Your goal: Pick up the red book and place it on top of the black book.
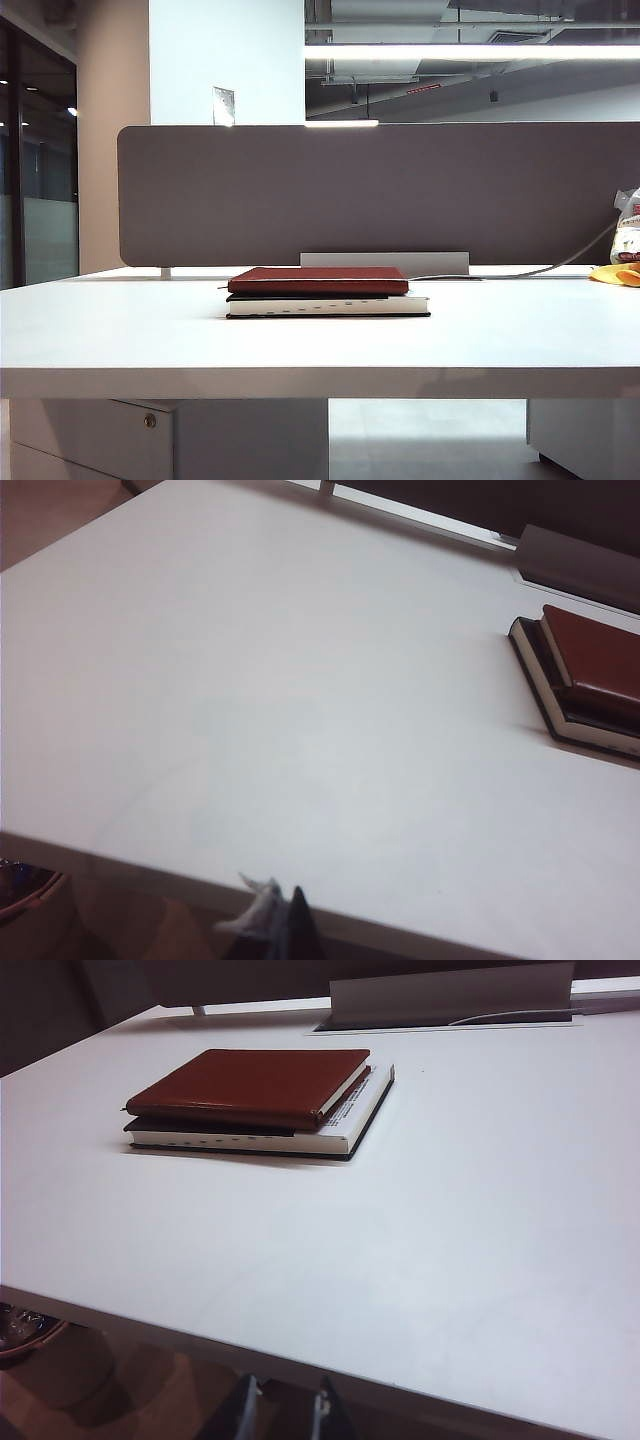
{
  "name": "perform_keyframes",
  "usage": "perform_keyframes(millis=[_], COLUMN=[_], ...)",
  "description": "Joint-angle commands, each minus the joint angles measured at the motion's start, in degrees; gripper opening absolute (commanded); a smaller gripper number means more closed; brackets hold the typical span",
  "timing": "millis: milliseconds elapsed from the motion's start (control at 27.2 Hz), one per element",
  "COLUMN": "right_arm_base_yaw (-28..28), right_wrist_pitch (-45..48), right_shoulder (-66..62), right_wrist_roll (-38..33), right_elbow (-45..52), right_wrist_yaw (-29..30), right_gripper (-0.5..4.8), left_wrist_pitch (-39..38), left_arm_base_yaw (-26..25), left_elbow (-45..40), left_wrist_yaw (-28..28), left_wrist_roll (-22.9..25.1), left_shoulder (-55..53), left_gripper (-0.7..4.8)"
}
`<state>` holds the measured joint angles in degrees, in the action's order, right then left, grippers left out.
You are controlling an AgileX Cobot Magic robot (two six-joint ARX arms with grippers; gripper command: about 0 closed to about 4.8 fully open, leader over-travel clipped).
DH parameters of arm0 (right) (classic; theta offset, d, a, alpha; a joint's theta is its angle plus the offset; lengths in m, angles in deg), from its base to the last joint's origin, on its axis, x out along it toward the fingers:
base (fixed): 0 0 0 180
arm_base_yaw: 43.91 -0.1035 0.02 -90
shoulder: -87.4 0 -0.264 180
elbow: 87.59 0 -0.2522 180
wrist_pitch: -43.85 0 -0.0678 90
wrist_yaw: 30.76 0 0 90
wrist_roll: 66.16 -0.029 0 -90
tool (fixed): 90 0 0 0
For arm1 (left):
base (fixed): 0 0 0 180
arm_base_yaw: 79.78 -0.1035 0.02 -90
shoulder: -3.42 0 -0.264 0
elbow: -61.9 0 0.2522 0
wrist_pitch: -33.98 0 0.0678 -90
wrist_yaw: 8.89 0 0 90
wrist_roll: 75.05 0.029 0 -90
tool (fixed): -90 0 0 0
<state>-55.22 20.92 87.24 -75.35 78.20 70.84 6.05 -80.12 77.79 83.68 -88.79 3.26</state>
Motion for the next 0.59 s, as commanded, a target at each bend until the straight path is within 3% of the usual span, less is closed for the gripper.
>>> perform_keyframes(millis=[37, 588], right_arm_base_yaw=[0.0, 0.0], right_wrist_pitch=[0.4, 0.4], right_shoulder=[0.0, 0.0], right_wrist_roll=[-0.1, -0.1], right_elbow=[0.2, 0.2], right_wrist_yaw=[0.1, 0.1], right_gripper=[0.81, 0.81], left_wrist_pitch=[-0.5, 1.0], left_arm_base_yaw=[0.1, 0.1], left_elbow=[-0.2, -0.2], left_wrist_yaw=[0.2, -0.4], left_wrist_roll=[0.0, 1.0], left_shoulder=[0.0, 0.0], left_gripper=[-0.06, -0.06])
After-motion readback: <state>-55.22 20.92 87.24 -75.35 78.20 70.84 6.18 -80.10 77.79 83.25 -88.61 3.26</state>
